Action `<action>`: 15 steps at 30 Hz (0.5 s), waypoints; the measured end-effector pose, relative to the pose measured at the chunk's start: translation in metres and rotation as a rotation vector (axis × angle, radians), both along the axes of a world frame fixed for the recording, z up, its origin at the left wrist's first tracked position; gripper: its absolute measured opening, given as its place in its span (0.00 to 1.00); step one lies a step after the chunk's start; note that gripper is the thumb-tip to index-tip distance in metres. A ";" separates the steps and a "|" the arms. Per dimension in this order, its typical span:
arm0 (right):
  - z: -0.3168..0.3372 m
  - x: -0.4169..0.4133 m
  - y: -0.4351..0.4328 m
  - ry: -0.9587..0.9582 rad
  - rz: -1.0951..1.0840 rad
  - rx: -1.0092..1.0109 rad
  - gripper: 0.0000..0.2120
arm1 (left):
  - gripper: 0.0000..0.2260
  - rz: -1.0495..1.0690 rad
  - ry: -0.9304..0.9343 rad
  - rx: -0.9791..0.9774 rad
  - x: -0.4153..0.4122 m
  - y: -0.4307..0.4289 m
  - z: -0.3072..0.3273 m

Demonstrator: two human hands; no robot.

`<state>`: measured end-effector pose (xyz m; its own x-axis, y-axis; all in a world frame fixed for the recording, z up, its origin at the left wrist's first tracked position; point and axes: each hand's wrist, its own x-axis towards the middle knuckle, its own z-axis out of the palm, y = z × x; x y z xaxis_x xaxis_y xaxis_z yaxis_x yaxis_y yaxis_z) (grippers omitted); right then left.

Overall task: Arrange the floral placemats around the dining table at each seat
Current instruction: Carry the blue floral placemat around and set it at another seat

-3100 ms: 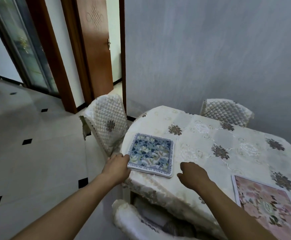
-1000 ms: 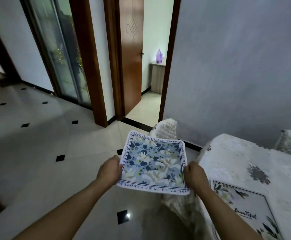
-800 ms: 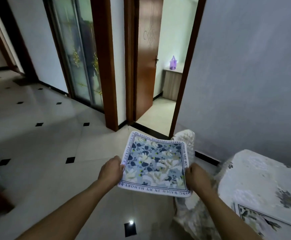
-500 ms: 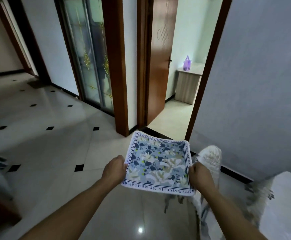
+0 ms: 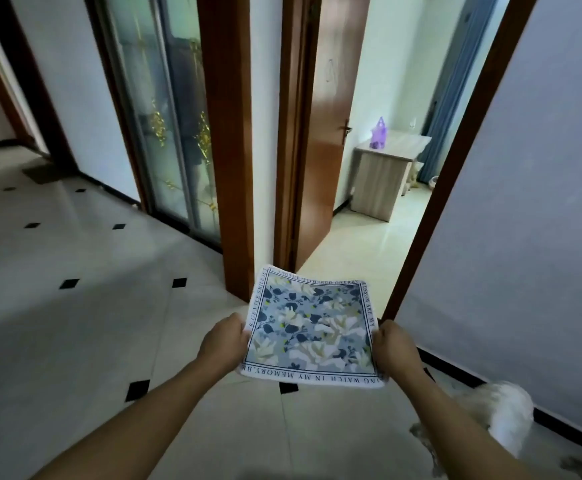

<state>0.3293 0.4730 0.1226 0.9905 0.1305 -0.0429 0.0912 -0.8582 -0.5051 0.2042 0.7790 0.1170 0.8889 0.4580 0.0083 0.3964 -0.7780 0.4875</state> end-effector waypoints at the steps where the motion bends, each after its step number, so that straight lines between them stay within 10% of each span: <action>1: 0.001 0.013 0.004 0.012 -0.039 0.000 0.11 | 0.06 -0.031 0.002 -0.008 0.023 0.007 -0.001; 15: 0.007 0.156 -0.158 0.024 -0.737 0.026 0.12 | 0.08 -0.692 0.041 -0.029 0.365 -0.143 0.010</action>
<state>0.4852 0.3153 0.1299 0.8207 -0.5669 -0.0721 -0.5156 -0.6802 -0.5210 0.5696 0.6357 0.1273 0.9759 -0.2153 -0.0349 -0.1683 -0.8453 0.5071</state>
